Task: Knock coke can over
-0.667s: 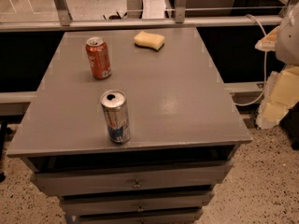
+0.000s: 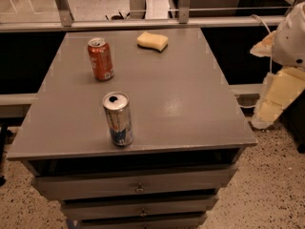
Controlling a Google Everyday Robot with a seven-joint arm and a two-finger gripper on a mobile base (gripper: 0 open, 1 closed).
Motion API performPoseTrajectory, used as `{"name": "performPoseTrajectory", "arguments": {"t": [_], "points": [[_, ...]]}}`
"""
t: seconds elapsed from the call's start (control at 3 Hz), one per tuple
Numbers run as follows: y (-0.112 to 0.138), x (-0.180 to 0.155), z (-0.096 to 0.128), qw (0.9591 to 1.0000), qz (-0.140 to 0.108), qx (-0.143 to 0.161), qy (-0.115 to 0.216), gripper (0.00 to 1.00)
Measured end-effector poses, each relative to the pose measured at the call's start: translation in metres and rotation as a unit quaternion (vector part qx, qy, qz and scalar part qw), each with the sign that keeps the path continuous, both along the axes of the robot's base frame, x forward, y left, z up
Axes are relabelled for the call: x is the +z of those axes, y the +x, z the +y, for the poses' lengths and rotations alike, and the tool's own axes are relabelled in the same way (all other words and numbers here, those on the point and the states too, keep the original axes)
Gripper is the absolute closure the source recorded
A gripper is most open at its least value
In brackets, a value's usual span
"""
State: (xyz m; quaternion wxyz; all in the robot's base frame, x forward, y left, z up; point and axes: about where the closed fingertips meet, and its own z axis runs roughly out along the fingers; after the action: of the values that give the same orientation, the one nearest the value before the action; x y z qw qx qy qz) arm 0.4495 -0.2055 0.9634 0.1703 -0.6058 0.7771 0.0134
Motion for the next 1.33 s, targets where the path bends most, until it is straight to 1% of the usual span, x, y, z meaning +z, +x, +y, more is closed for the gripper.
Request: {"name": "performPoseTrajectory", "arguments": {"t": [0.33, 0.67, 1.0, 1.33], "points": [[0.035, -0.017, 0.041, 0.9965, 0.012, 0.026, 0.078, 0.0], [0.082, -0.016, 0.092, 0.9854, -0.006, 0.049, 0.163, 0.0], [0.082, -0.016, 0.092, 0.9854, -0.006, 0.049, 0.163, 0.0], [0.088, -0.021, 0.101, 0.9826, -0.014, 0.047, 0.179, 0.0]]}}
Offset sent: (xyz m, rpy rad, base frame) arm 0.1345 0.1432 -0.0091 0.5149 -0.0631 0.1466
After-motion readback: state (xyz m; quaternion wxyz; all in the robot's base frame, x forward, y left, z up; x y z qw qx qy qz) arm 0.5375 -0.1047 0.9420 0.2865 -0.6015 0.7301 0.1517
